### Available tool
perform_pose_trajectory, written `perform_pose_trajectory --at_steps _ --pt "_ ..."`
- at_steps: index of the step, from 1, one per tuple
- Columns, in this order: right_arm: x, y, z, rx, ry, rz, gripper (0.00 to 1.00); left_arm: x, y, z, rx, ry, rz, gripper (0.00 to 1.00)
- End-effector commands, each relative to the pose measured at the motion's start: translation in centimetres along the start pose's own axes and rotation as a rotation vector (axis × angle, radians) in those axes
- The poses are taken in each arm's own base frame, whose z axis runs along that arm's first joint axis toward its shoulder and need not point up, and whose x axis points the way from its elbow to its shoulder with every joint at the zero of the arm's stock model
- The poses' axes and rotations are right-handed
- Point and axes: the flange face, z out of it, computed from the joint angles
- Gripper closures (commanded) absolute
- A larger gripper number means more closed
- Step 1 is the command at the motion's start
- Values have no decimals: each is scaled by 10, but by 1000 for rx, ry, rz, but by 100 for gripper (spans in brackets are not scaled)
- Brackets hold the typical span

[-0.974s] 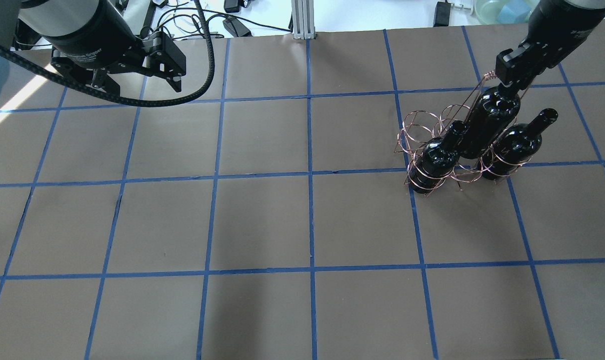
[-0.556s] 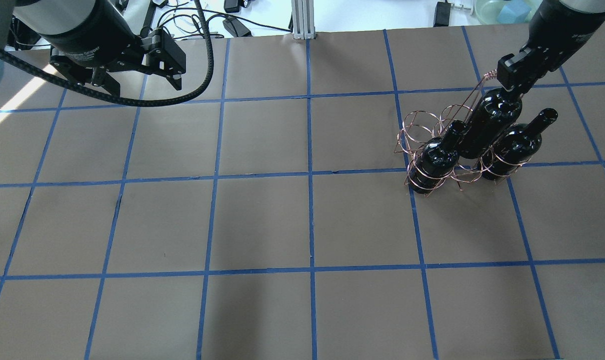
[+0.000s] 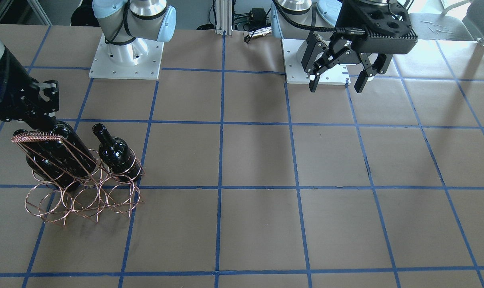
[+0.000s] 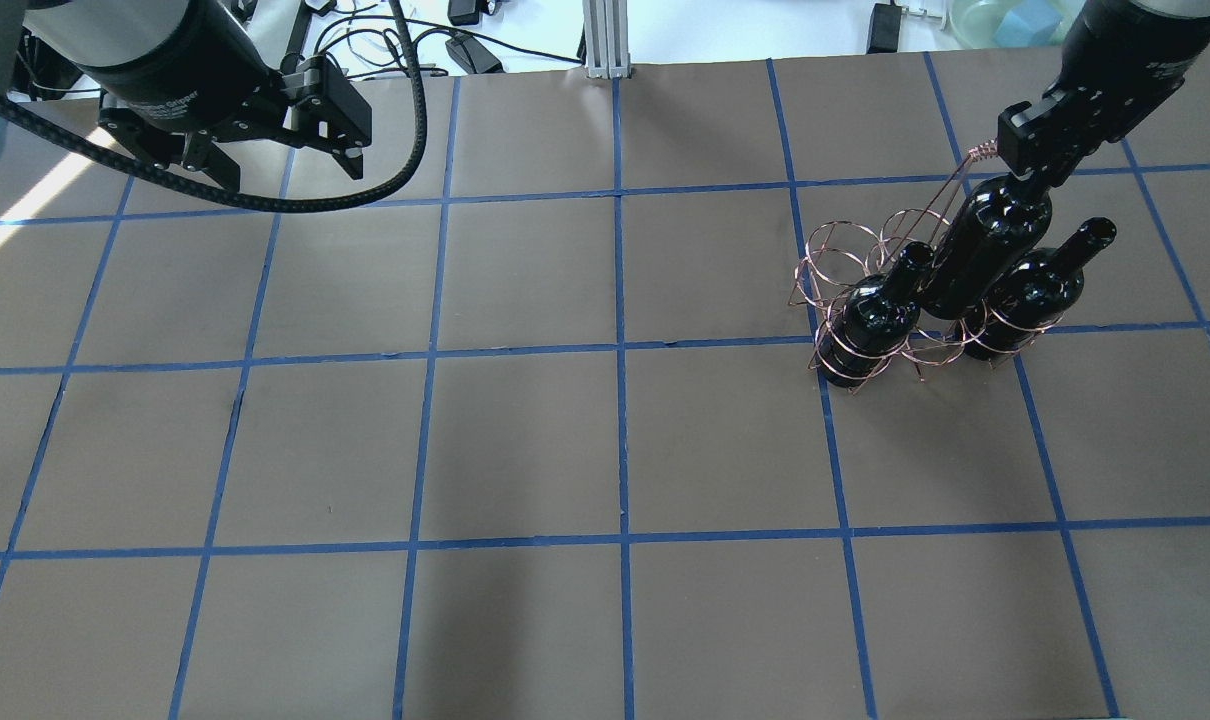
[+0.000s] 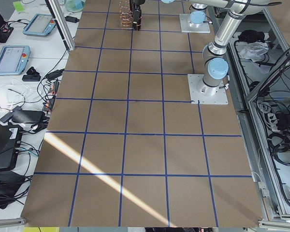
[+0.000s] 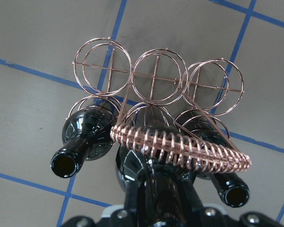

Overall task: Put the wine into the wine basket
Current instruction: 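Tilt and lower the bottle into the empty rack slot with the right gripper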

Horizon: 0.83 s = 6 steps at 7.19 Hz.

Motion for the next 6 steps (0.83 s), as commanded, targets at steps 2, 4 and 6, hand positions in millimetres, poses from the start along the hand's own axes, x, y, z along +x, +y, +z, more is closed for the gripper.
perform_pose_trajectory --at_steps 2,4,6 --pt "1 -1 9 -21 -10 -9 100 0 0 1 -5 1 2 0" --pt "6 -8 23 -29 -18 -65 100 0 1 1 -7 -1 7 0" --pt "3 -7 36 -46 -42 -68 100 0 1 1 -7 -1 10 0"
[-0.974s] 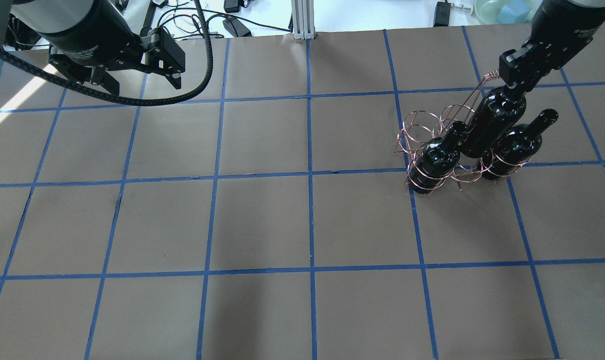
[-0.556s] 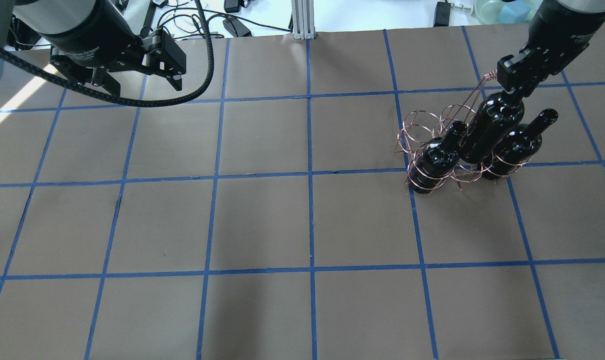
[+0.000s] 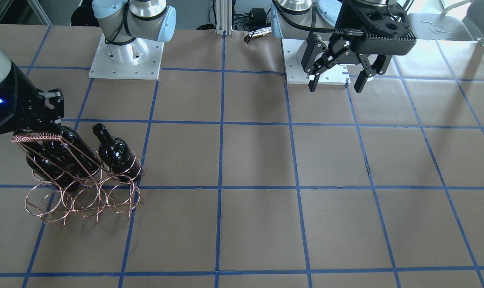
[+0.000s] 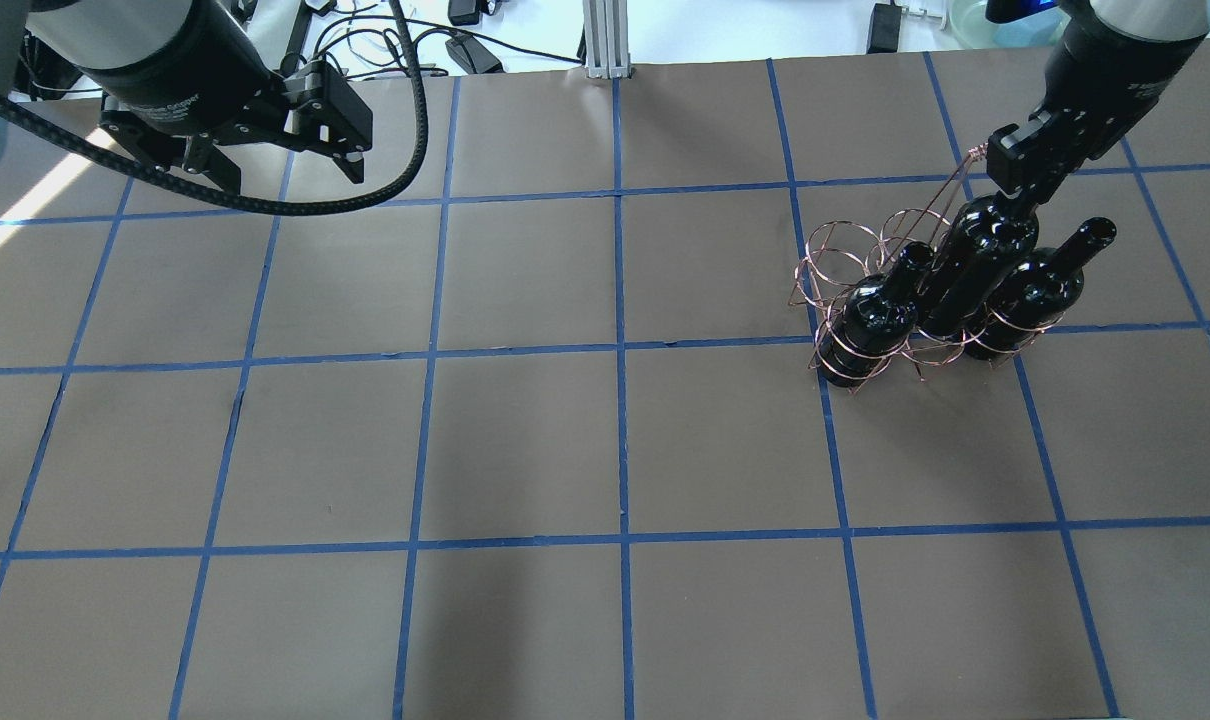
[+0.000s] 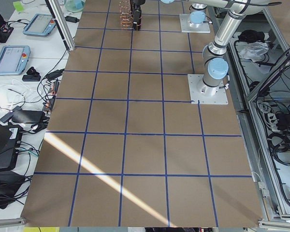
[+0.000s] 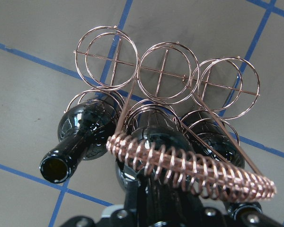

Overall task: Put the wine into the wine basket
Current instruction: 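Tilt and lower the bottle into the empty rack slot with the right gripper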

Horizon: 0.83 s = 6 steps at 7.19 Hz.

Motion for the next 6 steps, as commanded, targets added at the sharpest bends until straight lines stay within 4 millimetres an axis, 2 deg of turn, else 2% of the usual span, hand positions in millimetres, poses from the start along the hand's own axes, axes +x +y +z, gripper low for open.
perform_pose_trajectory --at_steps 1,2,3,5,6 --pt "4 -7 30 -8 -7 -5 100 0 0 0 0 -2 2 0" --pt "7 -11 44 -10 -1 -5 100 0 -1 1 0 0 4 0" --pt "7 -11 48 -17 -2 -2 100 0 -1 1 0 0 4 0" --pt "9 -15 74 -16 -1 1 100 0 -1 1 0 0 4 0" --pt "8 -14 78 -23 -4 1 100 -1 -1 1 0 0 4 0"
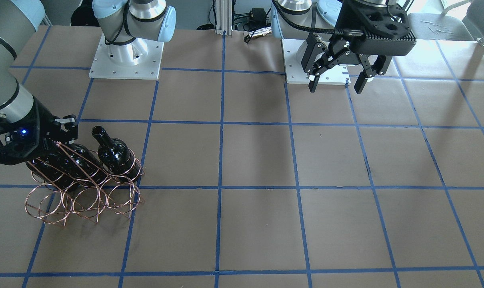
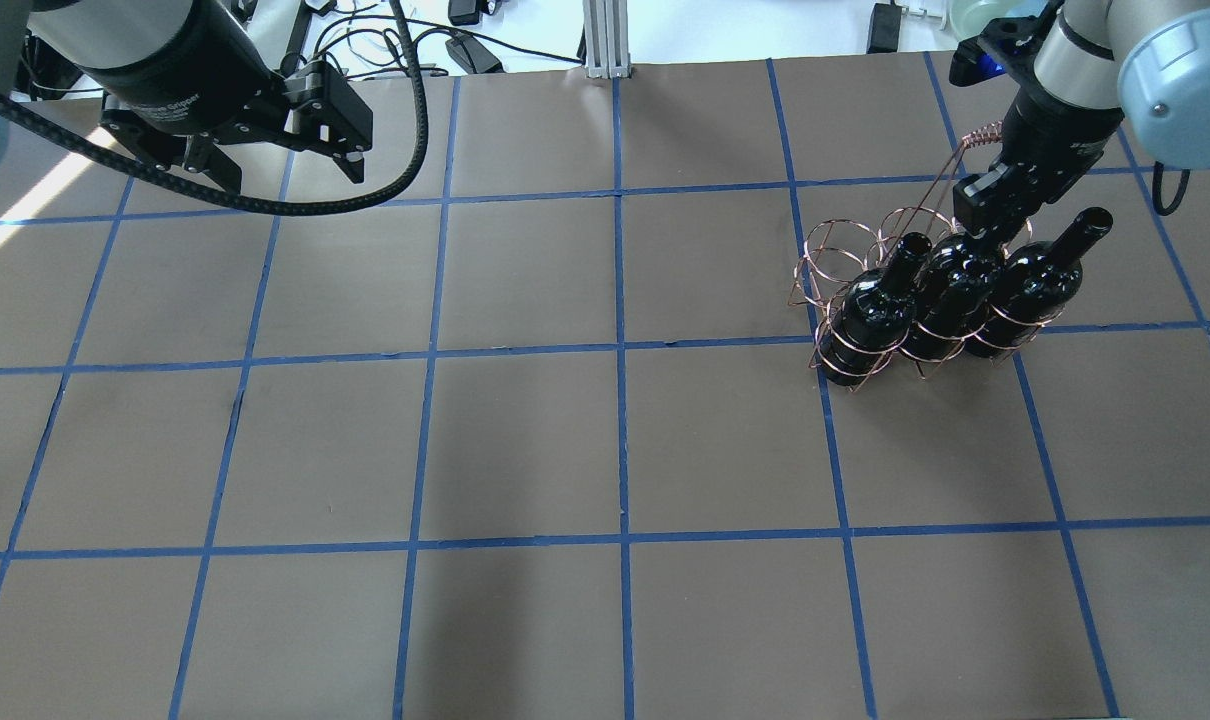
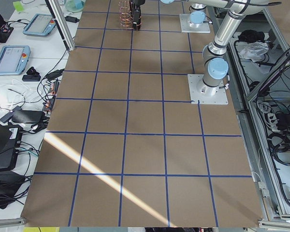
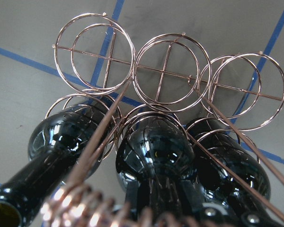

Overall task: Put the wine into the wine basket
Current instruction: 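Open the right gripper and raise it away from the rack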

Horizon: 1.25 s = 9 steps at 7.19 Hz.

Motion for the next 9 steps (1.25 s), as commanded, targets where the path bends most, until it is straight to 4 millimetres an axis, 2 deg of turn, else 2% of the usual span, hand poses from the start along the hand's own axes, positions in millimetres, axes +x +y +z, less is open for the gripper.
perform_pose_trajectory --at_steps 1,2,3,5,6,7,8,9 --pt "0 0 8 4 0 4 70 0 0 0 0 0 0 0" --pt "0 0 -4 25 18 52 1 -1 0 -1 2 0 0 0" --pt "0 6 -20 15 64 87 0 -1 0 -1 2 -2 0 0" --pt "-21 38 -118 47 71 136 0 -1 0 -1 1 -8 6 0" --pt "-49 51 -164 70 77 195 0 -1 0 -1 0 -8 6 0" --pt "-95 51 -184 100 91 231 0 -1 1 -1 0 -8 6 0" --pt "-139 43 -185 113 90 264 0 -1 1 -1 0 -6 6 0" --pt "-150 40 -183 111 80 269 0 -1 1 -1 -1 -6 8 0"
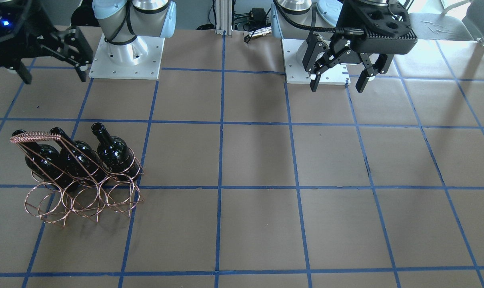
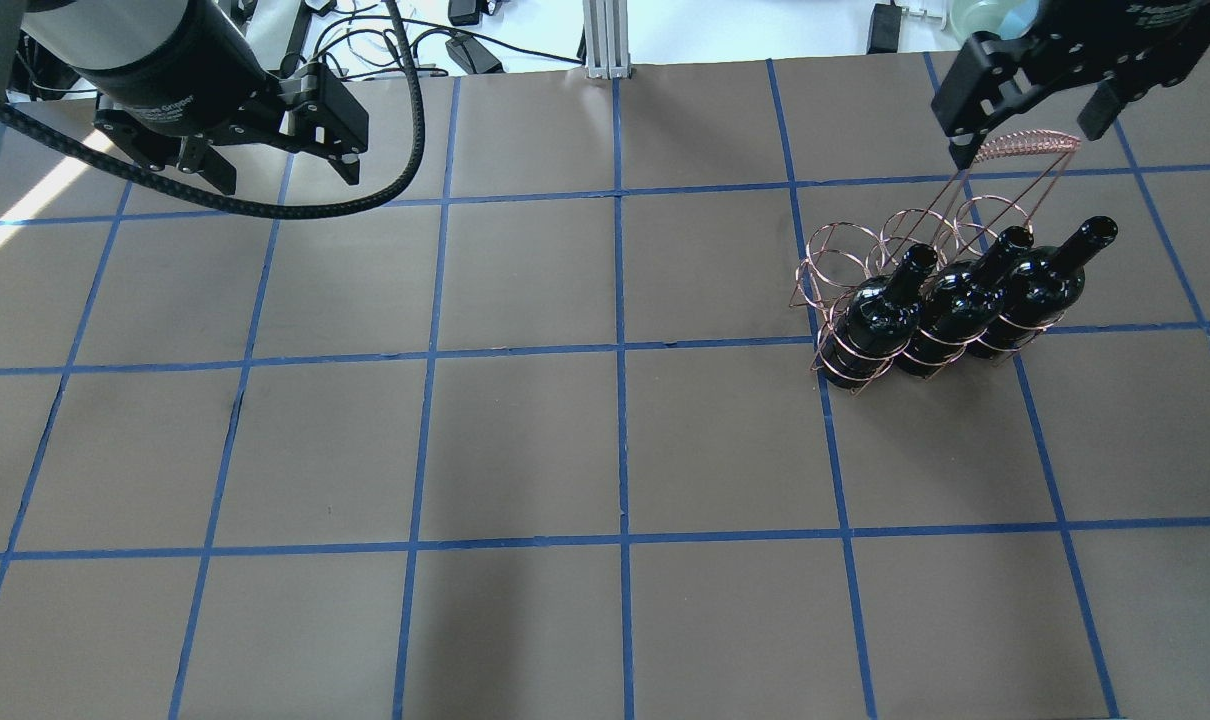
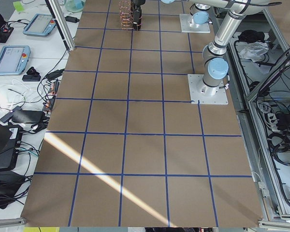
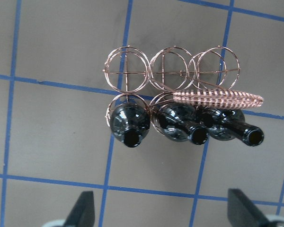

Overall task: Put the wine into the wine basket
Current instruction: 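Open the right gripper and raise it away from the rack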

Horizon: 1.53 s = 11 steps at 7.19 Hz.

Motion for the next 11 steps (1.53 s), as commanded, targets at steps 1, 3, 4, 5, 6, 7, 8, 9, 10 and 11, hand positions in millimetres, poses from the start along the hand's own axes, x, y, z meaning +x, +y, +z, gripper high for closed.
perform_pose_trajectory --at_steps 1,3,4,5,6,7,8,9,10,11 --pt "-38 6 -8 11 -49 57 0 0 1 1 -3 0 1 0" --pt "-38 5 -7 7 -50 80 0 1 8 2 -10 -1 3 0" --pt "-40 3 -1 -2 -69 82 0 1 10 1 -16 -1 3 0" --pt "-40 3 1 -8 -68 84 0 0 9 2 -17 1 1 0" --pt "-37 5 2 -16 -38 74 0 0 7 0 -14 1 1 0" --pt "-37 6 11 -32 -36 75 0 1 2 3 -22 -2 -6 0" --pt "-38 8 10 -32 -37 75 0 0 3 2 -36 0 -8 0" --pt "-37 8 11 -32 -34 75 0 2 4 2 -50 1 -7 0" --pt "-37 8 11 -32 -34 75 0 1 5 2 -64 3 -8 0" --pt "-36 8 11 -36 -25 71 0 1 10 2 -95 1 -9 0"
